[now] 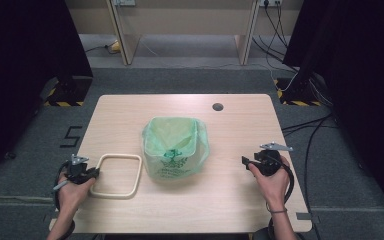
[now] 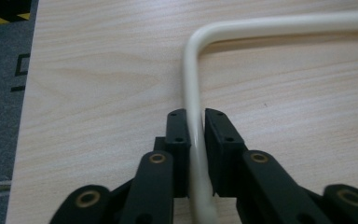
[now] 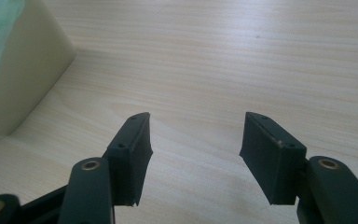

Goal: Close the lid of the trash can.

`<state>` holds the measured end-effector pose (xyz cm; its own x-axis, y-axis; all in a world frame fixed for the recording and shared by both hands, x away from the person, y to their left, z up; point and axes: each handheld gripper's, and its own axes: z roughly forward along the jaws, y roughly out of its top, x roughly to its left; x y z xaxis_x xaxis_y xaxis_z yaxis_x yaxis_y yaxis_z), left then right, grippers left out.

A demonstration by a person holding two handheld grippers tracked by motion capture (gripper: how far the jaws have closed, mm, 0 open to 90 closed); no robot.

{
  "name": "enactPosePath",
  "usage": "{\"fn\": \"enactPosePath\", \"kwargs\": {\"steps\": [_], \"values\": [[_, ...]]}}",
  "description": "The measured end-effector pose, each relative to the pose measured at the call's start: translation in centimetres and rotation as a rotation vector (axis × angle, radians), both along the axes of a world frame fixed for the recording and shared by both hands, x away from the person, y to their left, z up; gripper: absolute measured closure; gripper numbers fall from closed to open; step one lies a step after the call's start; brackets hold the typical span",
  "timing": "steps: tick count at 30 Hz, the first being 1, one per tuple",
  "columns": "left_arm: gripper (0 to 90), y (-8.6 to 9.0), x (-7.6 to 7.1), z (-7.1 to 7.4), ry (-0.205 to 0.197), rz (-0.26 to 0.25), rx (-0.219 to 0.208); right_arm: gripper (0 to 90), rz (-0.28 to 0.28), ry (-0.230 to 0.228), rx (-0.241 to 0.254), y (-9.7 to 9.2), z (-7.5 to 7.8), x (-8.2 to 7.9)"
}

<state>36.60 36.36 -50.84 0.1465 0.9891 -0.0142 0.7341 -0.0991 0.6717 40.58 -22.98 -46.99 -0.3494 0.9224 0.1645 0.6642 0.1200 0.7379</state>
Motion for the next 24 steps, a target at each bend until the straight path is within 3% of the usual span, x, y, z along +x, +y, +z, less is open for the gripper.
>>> {"fn": "enactPosePath", "kwargs": {"steps": [5, 12, 24], "values": [[81.1, -0.4, 0.1, 0.1, 0.002, 0.035, 0.017, 42.4, 0.001, 0.001, -0.001, -0.1, -0.1, 0.0], [81.3, -0.3, 0.0, 0.2, 0.006, 0.070, -0.009, 42.4, -0.002, 0.003, 0.003, -0.2, -0.1, 0.0], [81.4, 0.5, -0.2, 1.9, -0.024, 0.108, -0.048, 42.4, -0.004, 0.007, 0.006, -0.2, -0.3, 0.0]]}}
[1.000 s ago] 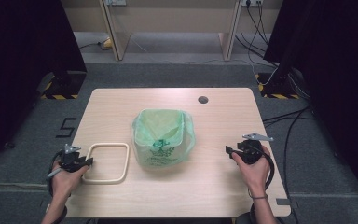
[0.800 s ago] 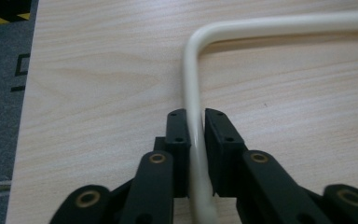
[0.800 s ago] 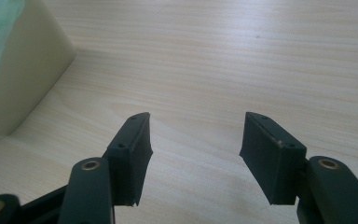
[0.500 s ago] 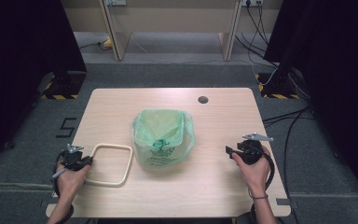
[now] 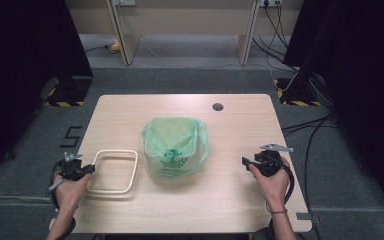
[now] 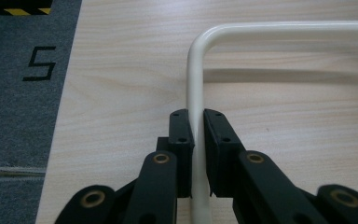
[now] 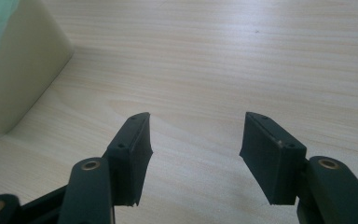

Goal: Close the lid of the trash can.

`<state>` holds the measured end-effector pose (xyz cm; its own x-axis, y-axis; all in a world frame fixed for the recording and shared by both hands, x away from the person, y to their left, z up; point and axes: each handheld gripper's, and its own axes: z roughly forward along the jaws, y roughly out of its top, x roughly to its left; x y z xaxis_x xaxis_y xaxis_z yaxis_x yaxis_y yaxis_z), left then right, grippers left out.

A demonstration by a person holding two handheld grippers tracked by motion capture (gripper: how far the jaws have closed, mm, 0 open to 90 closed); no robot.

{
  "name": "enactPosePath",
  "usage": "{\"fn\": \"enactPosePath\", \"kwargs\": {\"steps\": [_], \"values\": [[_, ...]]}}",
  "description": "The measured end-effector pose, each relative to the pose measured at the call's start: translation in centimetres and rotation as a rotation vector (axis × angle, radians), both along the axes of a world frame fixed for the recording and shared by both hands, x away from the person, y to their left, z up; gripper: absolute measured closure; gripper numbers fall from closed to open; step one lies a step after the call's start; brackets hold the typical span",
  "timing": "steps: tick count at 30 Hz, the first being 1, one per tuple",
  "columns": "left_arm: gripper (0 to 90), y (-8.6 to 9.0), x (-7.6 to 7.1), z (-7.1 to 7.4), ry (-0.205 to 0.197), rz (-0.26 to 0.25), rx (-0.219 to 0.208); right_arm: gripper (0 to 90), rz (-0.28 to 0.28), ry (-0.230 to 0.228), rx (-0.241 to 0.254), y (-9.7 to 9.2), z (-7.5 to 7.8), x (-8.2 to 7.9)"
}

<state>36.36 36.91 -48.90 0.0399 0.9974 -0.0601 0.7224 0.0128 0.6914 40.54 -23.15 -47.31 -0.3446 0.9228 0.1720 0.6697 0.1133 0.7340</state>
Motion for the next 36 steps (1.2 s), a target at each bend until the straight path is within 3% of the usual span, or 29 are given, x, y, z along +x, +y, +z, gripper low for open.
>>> {"fn": "enactPosePath", "kwargs": {"steps": [20, 36], "values": [[81.4, 0.2, 0.7, 1.8, -0.037, 0.041, -0.046, 42.5, -0.009, 0.003, -0.004, -0.1, -0.5, -0.2], [81.4, 0.3, 1.6, 3.7, -0.054, 0.050, -0.036, 42.7, -0.013, 0.002, 0.006, -0.3, -0.5, -0.2]]}}
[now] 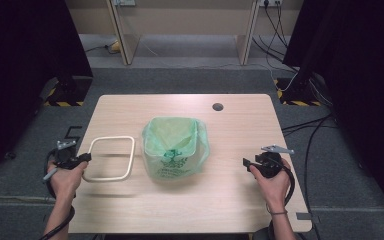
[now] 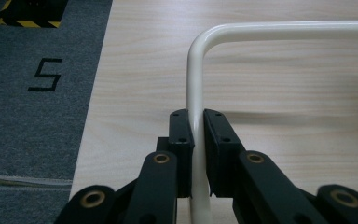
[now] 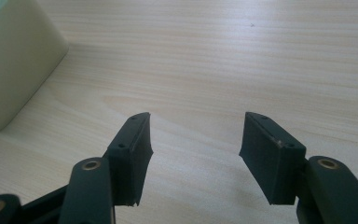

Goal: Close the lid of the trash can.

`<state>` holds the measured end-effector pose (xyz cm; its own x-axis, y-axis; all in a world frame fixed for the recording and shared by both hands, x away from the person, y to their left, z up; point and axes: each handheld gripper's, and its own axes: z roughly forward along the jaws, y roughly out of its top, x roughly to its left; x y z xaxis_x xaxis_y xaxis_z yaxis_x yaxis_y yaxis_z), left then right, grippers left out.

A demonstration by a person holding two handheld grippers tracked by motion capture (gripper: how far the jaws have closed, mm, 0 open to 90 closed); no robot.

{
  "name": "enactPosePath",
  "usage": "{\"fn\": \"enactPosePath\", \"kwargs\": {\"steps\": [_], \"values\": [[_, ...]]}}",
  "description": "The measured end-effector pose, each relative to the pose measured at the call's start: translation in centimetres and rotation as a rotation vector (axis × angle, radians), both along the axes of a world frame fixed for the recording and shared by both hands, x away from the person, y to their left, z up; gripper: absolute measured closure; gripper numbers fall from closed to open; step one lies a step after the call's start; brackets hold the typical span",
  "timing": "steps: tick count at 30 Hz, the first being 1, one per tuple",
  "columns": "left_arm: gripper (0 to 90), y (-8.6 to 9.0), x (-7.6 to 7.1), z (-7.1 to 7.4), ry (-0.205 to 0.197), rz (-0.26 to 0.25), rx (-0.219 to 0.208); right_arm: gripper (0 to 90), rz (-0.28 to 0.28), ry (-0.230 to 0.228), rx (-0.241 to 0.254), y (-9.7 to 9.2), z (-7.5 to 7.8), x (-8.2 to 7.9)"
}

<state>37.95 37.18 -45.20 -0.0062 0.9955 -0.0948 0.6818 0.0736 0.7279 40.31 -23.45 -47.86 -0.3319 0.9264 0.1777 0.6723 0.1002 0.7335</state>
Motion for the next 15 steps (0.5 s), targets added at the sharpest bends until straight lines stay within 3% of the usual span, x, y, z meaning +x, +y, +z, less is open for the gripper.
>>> {"fn": "enactPosePath", "kwargs": {"steps": [15], "values": [[81.4, 0.7, 0.4, 2.2, -0.025, 0.021, 0.006, 43.1, -0.002, 0.007, -0.016, -0.1, -0.4, 0.2]]}}
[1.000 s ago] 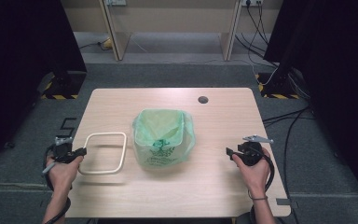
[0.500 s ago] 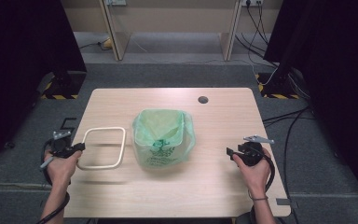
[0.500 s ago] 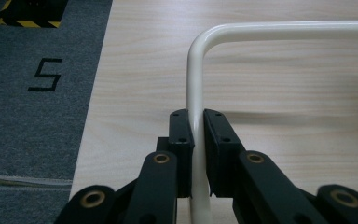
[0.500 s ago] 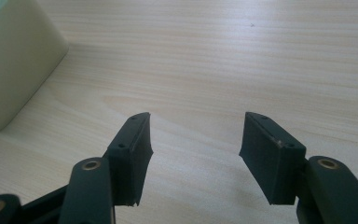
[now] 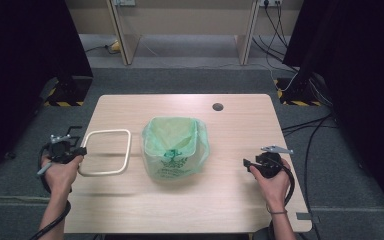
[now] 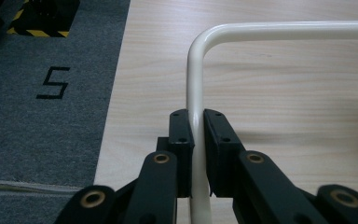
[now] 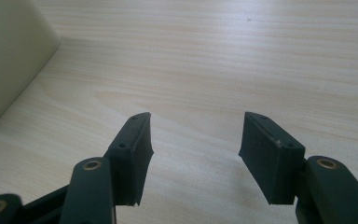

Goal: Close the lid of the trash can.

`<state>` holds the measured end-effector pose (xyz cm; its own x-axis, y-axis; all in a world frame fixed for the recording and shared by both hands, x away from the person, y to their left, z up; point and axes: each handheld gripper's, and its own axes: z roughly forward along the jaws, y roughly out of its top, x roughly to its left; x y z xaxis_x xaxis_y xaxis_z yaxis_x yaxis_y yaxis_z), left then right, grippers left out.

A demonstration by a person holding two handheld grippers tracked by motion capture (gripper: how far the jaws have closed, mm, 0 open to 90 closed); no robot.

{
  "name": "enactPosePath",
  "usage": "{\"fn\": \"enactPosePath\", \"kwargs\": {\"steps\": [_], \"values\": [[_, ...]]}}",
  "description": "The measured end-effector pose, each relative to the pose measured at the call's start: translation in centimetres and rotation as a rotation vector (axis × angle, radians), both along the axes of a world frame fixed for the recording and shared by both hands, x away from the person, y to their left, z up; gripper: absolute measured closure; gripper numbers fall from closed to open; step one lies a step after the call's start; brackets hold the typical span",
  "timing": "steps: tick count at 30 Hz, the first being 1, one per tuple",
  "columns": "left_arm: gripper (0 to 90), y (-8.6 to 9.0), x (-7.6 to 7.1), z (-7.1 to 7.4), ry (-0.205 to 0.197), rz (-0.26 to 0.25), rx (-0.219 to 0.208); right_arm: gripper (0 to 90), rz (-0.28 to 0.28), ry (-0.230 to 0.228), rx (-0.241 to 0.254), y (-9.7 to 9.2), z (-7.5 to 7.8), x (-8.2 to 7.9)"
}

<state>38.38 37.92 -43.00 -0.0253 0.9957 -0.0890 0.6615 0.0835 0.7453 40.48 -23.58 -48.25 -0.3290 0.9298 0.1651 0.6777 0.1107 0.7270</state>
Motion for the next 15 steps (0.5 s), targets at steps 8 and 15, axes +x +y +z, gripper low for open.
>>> {"fn": "enactPosePath", "kwargs": {"steps": [8, 15], "values": [[81.4, -0.1, 0.4, 0.8, -0.035, 0.013, -0.002, 42.5, 0.000, -0.001, 0.004, -0.1, 0.0, -0.1], [81.4, -0.2, 0.6, 1.3, -0.040, 0.010, -0.002, 42.4, 0.000, -0.005, 0.005, 0.0, 0.0, -0.1]]}}
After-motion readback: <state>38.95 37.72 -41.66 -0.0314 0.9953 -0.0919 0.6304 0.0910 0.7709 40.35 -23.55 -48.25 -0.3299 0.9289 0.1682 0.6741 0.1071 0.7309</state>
